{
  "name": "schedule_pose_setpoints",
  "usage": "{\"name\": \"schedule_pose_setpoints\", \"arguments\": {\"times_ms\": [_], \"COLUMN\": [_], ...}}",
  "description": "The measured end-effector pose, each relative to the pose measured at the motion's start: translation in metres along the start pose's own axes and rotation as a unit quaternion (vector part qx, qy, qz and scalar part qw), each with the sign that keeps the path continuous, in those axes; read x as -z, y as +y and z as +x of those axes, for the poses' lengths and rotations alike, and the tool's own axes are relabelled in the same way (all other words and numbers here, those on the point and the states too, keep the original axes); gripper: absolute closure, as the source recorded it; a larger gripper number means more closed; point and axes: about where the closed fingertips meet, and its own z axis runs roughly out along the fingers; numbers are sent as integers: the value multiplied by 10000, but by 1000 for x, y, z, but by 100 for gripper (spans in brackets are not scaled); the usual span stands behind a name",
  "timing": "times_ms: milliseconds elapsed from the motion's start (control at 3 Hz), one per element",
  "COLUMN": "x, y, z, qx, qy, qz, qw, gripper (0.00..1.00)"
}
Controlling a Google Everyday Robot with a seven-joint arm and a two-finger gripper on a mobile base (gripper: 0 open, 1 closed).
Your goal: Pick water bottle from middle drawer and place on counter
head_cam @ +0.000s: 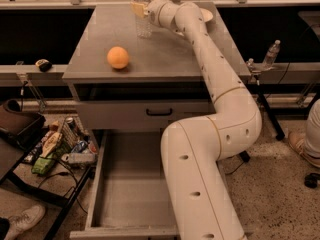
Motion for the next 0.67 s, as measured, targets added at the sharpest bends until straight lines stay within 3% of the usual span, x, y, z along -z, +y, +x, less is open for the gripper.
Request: {"name": "schedule_pose_setpoints", "arguments": {"times_ms": [333, 667], "x": [0, 0], "y": [0, 0], "z": [0, 0], "qx": [0, 0], "qy": [0, 0], "qz": [0, 0], "qw": [10000, 10000], "gripper": [37, 6]}}
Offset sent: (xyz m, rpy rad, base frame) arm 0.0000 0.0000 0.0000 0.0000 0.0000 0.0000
